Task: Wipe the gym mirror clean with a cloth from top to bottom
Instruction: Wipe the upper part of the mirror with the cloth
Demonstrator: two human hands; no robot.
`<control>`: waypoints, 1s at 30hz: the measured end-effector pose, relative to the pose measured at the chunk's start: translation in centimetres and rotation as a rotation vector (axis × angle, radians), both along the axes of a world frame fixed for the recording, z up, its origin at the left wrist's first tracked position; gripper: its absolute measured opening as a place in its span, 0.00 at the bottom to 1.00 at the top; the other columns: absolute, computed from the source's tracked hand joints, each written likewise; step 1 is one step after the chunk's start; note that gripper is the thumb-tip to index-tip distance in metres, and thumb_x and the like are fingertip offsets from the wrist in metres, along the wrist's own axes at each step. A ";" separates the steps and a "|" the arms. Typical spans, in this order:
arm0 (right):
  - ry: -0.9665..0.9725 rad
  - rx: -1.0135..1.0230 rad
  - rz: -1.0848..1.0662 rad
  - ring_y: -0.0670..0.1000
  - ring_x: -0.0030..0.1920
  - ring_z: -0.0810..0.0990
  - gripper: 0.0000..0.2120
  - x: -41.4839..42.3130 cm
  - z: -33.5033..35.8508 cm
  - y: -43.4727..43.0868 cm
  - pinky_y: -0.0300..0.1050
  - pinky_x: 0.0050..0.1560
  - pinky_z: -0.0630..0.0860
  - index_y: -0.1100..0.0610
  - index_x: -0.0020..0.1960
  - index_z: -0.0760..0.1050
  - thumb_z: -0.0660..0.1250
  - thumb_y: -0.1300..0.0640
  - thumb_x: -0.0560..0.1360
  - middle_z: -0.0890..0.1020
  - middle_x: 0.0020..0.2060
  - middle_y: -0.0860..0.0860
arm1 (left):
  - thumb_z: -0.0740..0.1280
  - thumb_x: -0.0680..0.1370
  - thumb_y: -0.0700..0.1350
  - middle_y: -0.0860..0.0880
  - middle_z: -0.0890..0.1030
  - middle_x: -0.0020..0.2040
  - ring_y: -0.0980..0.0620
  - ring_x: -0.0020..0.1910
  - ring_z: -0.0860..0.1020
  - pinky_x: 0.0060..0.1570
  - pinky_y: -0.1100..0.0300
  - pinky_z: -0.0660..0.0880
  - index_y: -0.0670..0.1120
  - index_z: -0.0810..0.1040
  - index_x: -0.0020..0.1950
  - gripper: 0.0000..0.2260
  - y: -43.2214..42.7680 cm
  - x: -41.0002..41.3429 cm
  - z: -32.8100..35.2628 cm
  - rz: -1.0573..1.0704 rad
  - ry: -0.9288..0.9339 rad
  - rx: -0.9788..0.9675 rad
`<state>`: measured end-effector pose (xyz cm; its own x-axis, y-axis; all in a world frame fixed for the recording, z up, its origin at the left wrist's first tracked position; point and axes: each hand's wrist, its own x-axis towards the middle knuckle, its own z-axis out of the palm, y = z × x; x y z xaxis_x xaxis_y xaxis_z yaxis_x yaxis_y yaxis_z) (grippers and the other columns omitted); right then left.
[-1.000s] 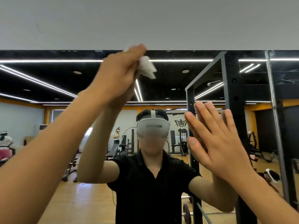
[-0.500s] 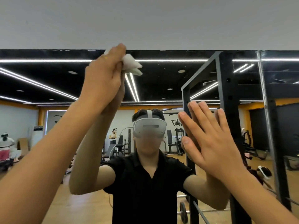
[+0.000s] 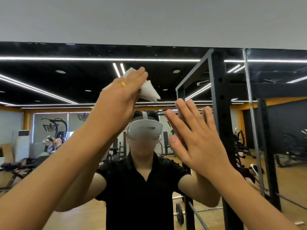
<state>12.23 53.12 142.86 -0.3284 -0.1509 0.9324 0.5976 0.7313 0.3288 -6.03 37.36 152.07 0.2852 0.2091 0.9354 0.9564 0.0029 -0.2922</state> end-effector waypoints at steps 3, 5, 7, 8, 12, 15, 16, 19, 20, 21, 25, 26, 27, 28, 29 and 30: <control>0.006 0.009 -0.016 0.54 0.84 0.48 0.29 0.0 0.0 0.0 0.66 0.81 0.48 0.50 0.83 0.58 0.51 0.43 0.84 0.54 0.84 0.53 | 0.60 0.84 0.39 0.41 0.73 0.75 0.37 0.71 0.74 0.70 0.45 0.70 0.43 0.71 0.77 0.20 0.5 1.4 1.1 0.010 -0.040 0.026; 0.011 0.012 -0.012 0.54 0.84 0.49 0.29 0.0 -0.1 0.1 0.66 0.80 0.49 0.50 0.83 0.58 0.52 0.43 0.84 0.54 0.83 0.54 | 0.60 0.85 0.39 0.42 0.71 0.76 0.37 0.73 0.72 0.73 0.44 0.68 0.44 0.69 0.78 0.20 1.3 3.1 2.5 0.007 -0.066 0.007; 0.008 0.010 -0.013 0.54 0.84 0.49 0.29 0.0 -0.1 0.2 0.66 0.80 0.50 0.50 0.83 0.58 0.52 0.43 0.84 0.54 0.84 0.53 | 0.60 0.85 0.38 0.45 0.68 0.79 0.40 0.77 0.67 0.76 0.45 0.63 0.45 0.67 0.79 0.21 2.4 5.1 4.2 0.018 -0.075 -0.020; 0.007 0.008 -0.019 0.54 0.84 0.48 0.29 0.0 -0.1 0.2 0.66 0.80 0.49 0.50 0.83 0.57 0.52 0.43 0.84 0.53 0.84 0.53 | 0.60 0.85 0.38 0.45 0.67 0.79 0.41 0.77 0.66 0.77 0.46 0.63 0.45 0.66 0.80 0.22 3.0 6.2 4.9 0.026 -0.066 -0.031; 0.005 0.005 -0.020 0.54 0.84 0.48 0.29 -0.1 -0.1 0.1 0.65 0.81 0.49 0.49 0.83 0.58 0.52 0.43 0.84 0.54 0.84 0.53 | 0.62 0.84 0.38 0.45 0.68 0.79 0.40 0.76 0.67 0.75 0.47 0.65 0.45 0.65 0.80 0.23 4.0 7.9 6.2 0.058 -0.031 -0.051; 0.006 0.005 -0.014 0.54 0.84 0.48 0.29 0.0 -0.1 0.2 0.66 0.81 0.49 0.50 0.83 0.58 0.52 0.43 0.84 0.54 0.84 0.53 | 0.64 0.83 0.35 0.41 0.69 0.77 0.38 0.74 0.70 0.73 0.44 0.65 0.43 0.66 0.79 0.24 3.0 6.5 4.1 0.033 0.017 -0.074; 0.010 0.009 -0.009 0.54 0.84 0.49 0.29 0.0 -0.1 0.2 0.66 0.81 0.49 0.50 0.83 0.59 0.52 0.43 0.84 0.54 0.84 0.53 | 0.65 0.82 0.35 0.40 0.72 0.75 0.37 0.73 0.71 0.72 0.43 0.66 0.41 0.68 0.78 0.24 2.6 5.6 2.9 0.021 0.050 -0.063; 0.016 0.014 0.009 0.54 0.84 0.49 0.29 -0.1 -0.2 0.2 0.66 0.80 0.50 0.50 0.83 0.59 0.53 0.43 0.84 0.54 0.83 0.53 | 0.64 0.83 0.38 0.43 0.74 0.74 0.46 0.73 0.70 0.70 0.46 0.68 0.42 0.71 0.76 0.20 2.0 2.6 0.0 -0.036 0.074 -0.001; 0.014 0.010 0.015 0.54 0.84 0.48 0.29 -0.2 -0.2 0.2 0.67 0.80 0.50 0.49 0.83 0.58 0.53 0.43 0.84 0.54 0.84 0.53 | 0.62 0.84 0.40 0.45 0.73 0.75 0.49 0.73 0.69 0.70 0.48 0.68 0.44 0.71 0.77 0.20 2.0 1.9 -0.6 -0.043 0.062 0.011; 0.013 0.006 0.019 0.53 0.84 0.48 0.29 -0.2 -0.2 0.2 0.67 0.80 0.50 0.49 0.83 0.58 0.53 0.43 0.84 0.53 0.84 0.53 | 0.62 0.84 0.41 0.47 0.72 0.76 0.50 0.74 0.69 0.70 0.49 0.68 0.45 0.71 0.77 0.20 2.1 1.6 -0.8 -0.045 0.046 0.023; 0.014 -0.002 0.026 0.53 0.84 0.47 0.28 -0.3 -0.1 0.2 0.66 0.80 0.49 0.48 0.83 0.57 0.52 0.43 0.84 0.53 0.84 0.53 | 0.64 0.84 0.38 0.42 0.73 0.75 0.49 0.72 0.68 0.69 0.47 0.67 0.43 0.71 0.76 0.20 2.7 3.8 0.3 -0.030 0.000 0.057; 0.017 -0.004 0.032 0.53 0.84 0.47 0.28 -0.3 -0.1 0.2 0.66 0.81 0.48 0.47 0.83 0.57 0.52 0.43 0.84 0.54 0.84 0.53 | 0.63 0.84 0.38 0.42 0.72 0.76 0.46 0.74 0.69 0.71 0.47 0.67 0.43 0.70 0.77 0.20 2.9 5.0 1.1 -0.015 -0.017 0.022; 0.019 -0.005 0.038 0.53 0.84 0.48 0.28 -0.3 -0.1 0.2 0.66 0.81 0.48 0.47 0.83 0.58 0.53 0.43 0.84 0.54 0.83 0.53 | 0.62 0.85 0.38 0.43 0.69 0.78 0.43 0.76 0.68 0.73 0.48 0.65 0.44 0.68 0.79 0.21 3.1 6.2 2.1 0.004 -0.039 -0.016; 0.021 -0.005 0.042 0.53 0.84 0.48 0.28 -0.3 -0.1 0.1 0.65 0.81 0.48 0.47 0.83 0.58 0.53 0.43 0.84 0.55 0.83 0.53 | 0.60 0.86 0.39 0.44 0.66 0.80 0.43 0.78 0.65 0.76 0.51 0.60 0.45 0.65 0.80 0.22 3.5 7.2 3.2 0.023 -0.051 -0.040; 0.021 -0.005 0.045 0.53 0.84 0.48 0.28 -0.2 -0.1 0.1 0.65 0.81 0.48 0.47 0.83 0.58 0.54 0.44 0.84 0.55 0.83 0.53 | 0.59 0.86 0.40 0.46 0.62 0.82 0.46 0.80 0.61 0.77 0.55 0.55 0.46 0.62 0.81 0.22 4.0 8.3 4.2 0.041 -0.057 -0.061; 0.021 -0.004 0.047 0.53 0.84 0.48 0.28 -0.2 -0.1 0.1 0.65 0.81 0.48 0.47 0.83 0.58 0.54 0.44 0.84 0.55 0.83 0.53 | 0.58 0.87 0.41 0.47 0.60 0.83 0.48 0.81 0.58 0.77 0.58 0.51 0.46 0.61 0.82 0.22 4.3 9.1 5.1 0.054 -0.055 -0.076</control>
